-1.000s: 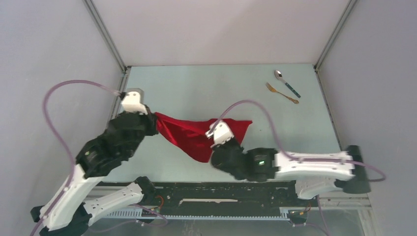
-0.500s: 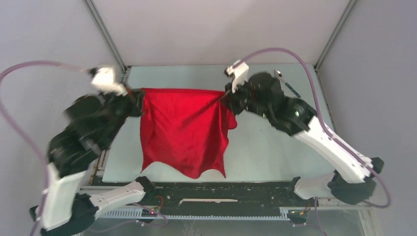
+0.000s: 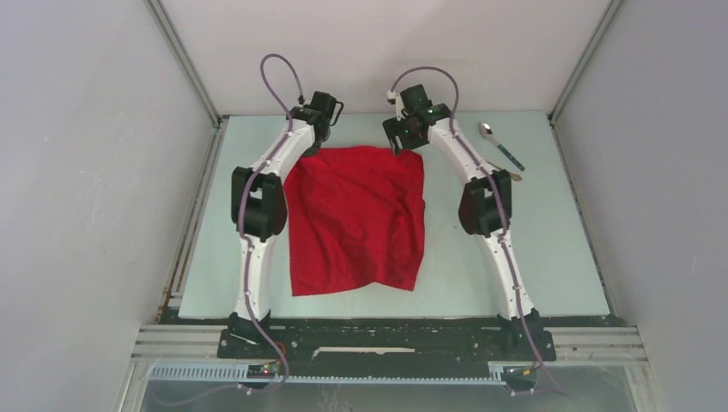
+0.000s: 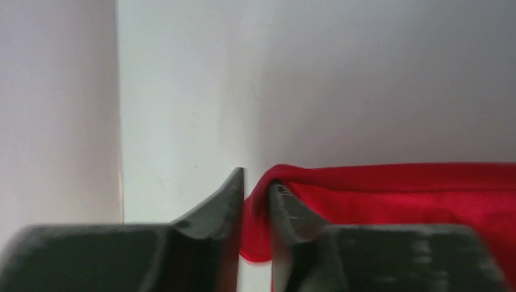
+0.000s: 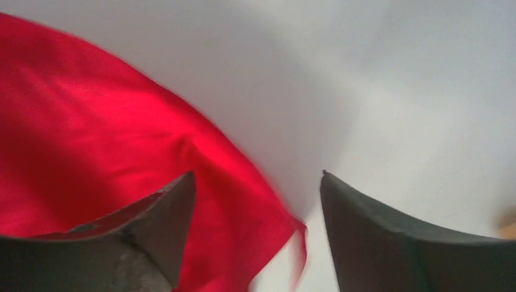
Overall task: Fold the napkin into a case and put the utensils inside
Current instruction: Flatten out the crumpled napkin at the center of the board, then pick up the flattened napkin from the center of the board.
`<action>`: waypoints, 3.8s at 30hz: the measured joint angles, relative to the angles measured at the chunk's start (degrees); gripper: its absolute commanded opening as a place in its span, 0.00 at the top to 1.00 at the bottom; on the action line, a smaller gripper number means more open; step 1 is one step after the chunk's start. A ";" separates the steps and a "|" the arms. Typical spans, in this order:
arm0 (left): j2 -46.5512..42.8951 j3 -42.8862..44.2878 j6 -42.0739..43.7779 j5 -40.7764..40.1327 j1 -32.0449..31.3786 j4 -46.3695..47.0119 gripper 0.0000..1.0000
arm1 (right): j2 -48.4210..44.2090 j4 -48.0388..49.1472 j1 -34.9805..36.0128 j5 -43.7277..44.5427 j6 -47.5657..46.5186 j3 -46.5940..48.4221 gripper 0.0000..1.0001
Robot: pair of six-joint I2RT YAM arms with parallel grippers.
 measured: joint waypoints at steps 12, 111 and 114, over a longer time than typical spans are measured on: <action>-4.33 5.29 -4.02 -5.75 3.58 -6.43 0.00 | -15.76 2.99 -5.86 10.67 8.96 -23.28 0.14; -87.80 -81.18 -55.12 13.35 -7.50 -6.08 0.04 | -39.21 0.09 0.59 13.03 60.22 -76.08 0.42; -87.76 -81.18 -54.73 13.33 -7.50 -6.05 0.04 | -39.28 -0.83 1.42 13.62 59.89 -75.60 0.42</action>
